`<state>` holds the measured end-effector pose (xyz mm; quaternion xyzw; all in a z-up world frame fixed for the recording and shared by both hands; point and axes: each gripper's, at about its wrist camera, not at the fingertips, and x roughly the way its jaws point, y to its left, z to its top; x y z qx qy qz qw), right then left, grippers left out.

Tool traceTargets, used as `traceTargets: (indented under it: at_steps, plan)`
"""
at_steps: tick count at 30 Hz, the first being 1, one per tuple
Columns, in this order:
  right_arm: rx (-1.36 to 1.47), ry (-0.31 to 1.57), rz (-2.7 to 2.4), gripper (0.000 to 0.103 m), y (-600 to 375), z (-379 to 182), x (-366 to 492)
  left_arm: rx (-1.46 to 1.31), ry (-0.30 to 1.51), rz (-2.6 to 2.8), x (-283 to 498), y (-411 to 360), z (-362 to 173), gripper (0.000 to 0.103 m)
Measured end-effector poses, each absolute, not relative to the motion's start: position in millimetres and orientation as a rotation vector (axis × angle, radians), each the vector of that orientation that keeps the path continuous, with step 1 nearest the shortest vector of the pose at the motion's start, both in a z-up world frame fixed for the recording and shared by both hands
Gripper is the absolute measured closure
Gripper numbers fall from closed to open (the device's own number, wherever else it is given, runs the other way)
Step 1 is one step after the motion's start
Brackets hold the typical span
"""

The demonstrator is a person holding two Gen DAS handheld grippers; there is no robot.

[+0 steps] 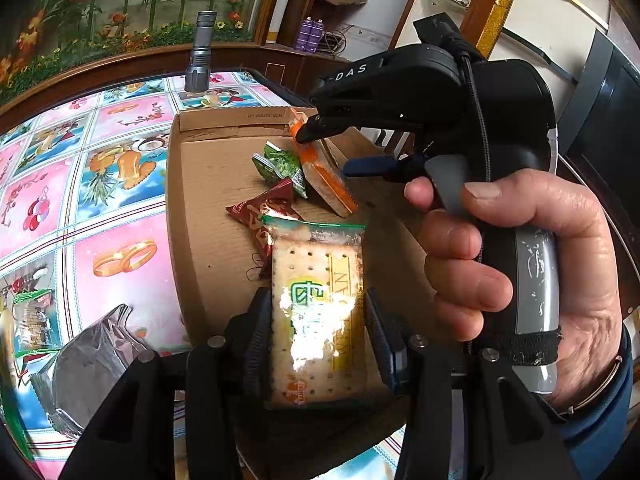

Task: Organize snacks
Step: 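Carry both cracker packs over the cardboard box and lower them inside, then open both tools to drop the cracker packs into the box, then move both tools back over the snack pile on the tablecloth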

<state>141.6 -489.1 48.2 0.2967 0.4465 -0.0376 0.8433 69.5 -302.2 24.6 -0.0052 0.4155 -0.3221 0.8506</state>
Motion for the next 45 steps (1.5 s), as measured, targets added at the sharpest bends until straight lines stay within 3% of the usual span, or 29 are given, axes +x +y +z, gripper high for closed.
traceTargets:
  at_steps: [8,12,18,28,34,37,45]
  plan:
    - [0.63,0.905,-0.043,0.045,-486,56,139,-0.042,0.862,-0.696,71,-298,29,0.057]
    - [0.635,0.839,0.044,0.045,-478,69,135,-0.07,0.829,-0.725,67,-293,40,0.05]
    - [0.573,0.768,0.117,0.045,-459,86,129,-0.076,0.766,-0.692,58,-277,60,0.048]
    - [0.459,0.777,0.185,0.045,-415,91,132,-0.062,0.706,-0.609,41,-231,73,0.045]
    - [0.384,0.779,0.254,0.045,-383,92,129,-0.041,0.688,-0.552,25,-181,72,0.044]
    - [0.347,0.776,0.295,0.045,-368,93,125,-0.05,0.684,-0.53,21,-142,70,0.037]
    - [0.272,0.771,0.436,0.045,-322,93,115,-0.115,0.763,-0.502,25,-35,53,0.037]
